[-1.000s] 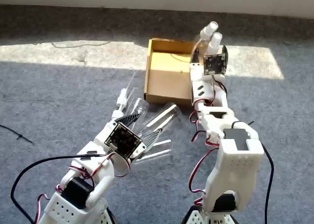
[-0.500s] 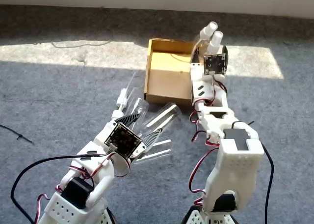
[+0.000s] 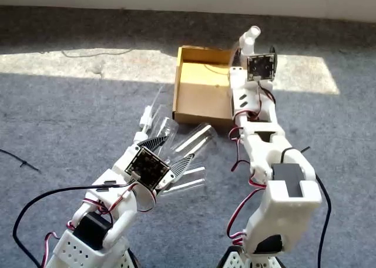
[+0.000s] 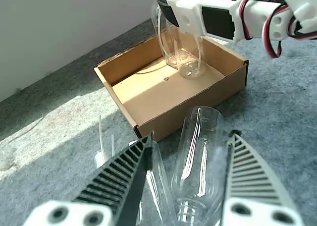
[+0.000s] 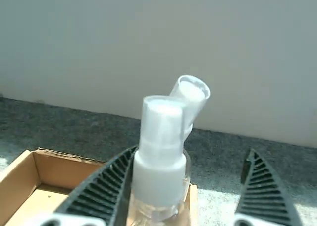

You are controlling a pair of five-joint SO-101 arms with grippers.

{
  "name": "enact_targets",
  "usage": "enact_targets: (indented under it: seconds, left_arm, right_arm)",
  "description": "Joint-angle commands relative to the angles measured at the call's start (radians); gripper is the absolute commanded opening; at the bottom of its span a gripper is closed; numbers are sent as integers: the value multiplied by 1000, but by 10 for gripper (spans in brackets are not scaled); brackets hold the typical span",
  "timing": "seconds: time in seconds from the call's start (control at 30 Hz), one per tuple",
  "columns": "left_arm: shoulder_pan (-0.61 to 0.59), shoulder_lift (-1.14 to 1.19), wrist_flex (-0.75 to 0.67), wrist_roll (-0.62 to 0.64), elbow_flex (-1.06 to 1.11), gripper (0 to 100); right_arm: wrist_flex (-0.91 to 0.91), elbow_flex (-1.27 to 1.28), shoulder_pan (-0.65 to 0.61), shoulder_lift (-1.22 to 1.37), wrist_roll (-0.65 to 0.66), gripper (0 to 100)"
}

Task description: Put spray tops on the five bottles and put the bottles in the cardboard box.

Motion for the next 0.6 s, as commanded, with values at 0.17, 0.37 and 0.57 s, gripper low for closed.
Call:
enact_targets:
  seconds: [0.17,0.37,0.57]
  left_arm:
    - [7,-16,-15,-6,-4,224]
    - [7,-16,-15,-6,-4,224]
    - [7,-12,-18,-6,-4,224]
  right_arm:
    - [140,-24,12,-179,8,267]
    - [298,-27,12,-364,6,267]
    - [467,-27,12,-581,5,266]
